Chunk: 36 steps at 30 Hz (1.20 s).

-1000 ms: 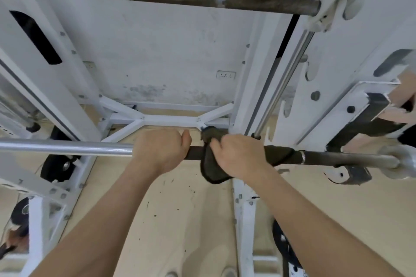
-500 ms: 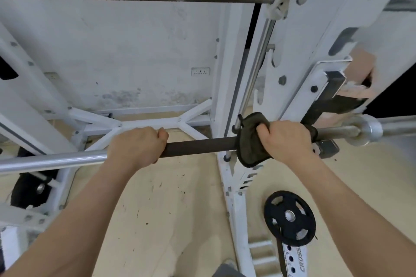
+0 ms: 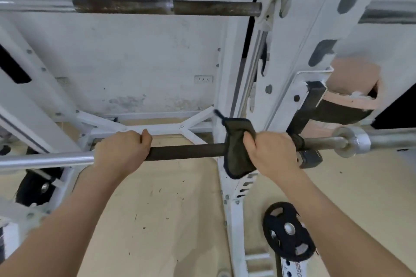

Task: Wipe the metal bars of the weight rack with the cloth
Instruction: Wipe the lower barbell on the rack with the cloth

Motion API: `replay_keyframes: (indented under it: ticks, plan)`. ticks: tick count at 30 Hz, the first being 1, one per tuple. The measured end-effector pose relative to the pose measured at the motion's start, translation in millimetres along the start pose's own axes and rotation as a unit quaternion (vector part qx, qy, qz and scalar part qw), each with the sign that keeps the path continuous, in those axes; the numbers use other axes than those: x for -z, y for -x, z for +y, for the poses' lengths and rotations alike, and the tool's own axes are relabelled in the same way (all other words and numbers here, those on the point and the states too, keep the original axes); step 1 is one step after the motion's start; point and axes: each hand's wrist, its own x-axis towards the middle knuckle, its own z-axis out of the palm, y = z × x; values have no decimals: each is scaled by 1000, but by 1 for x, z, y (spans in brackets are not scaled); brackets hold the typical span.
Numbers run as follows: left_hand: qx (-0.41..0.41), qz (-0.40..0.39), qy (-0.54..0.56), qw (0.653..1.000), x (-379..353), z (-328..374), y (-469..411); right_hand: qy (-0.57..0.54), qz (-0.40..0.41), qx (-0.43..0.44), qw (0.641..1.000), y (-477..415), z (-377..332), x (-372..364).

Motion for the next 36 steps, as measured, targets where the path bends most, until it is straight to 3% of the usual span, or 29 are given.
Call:
replay_keyframes:
  ticks: [1, 4, 7, 10, 12, 16, 19, 23, 27, 31, 34, 36]
  plan:
    - [-24, 3, -28, 999, -3, -2, 1, -2, 16, 8, 1000, -2, -7, -1]
    - [26, 6, 20, 999, -15, -9, 2, -29, 52, 25, 998, -10, -81, -8]
    - [-6, 23, -10, 1000, -7, -3, 10, -65, 90, 112, 988, -10, -151, -15]
    - [-4, 112, 7, 994, -4, 0, 12, -63, 71, 198, 976, -17, -151, -20]
    - [29, 90, 34, 995, -3, -3, 13, -32, 45, 233, 971, -17, -125, -18]
    - [43, 39, 33, 998, 1, -5, 13, 17, 20, 117, 993, -11, -42, -12]
    - [-14, 55, 59, 997, 3, -8, 15, 35, -21, 65, 997, -5, -20, -4]
    - [-40, 73, 197, 977, 9, -20, 20, 11, 28, 118, 993, -16, -118, -7]
    - [-74, 149, 193, 967, 7, -63, 37, -26, 40, 168, 985, -26, -224, -10]
    - [0, 226, 205, 952, 14, -118, 52, -21, 25, 234, 972, -32, -325, -14]
    - [-18, 327, 142, 934, 26, -145, 59, -133, -39, 270, 953, -46, -364, -7]
    - [-60, 345, 129, 928, 32, -146, 63, -299, -102, 274, 908, -51, -348, 10]
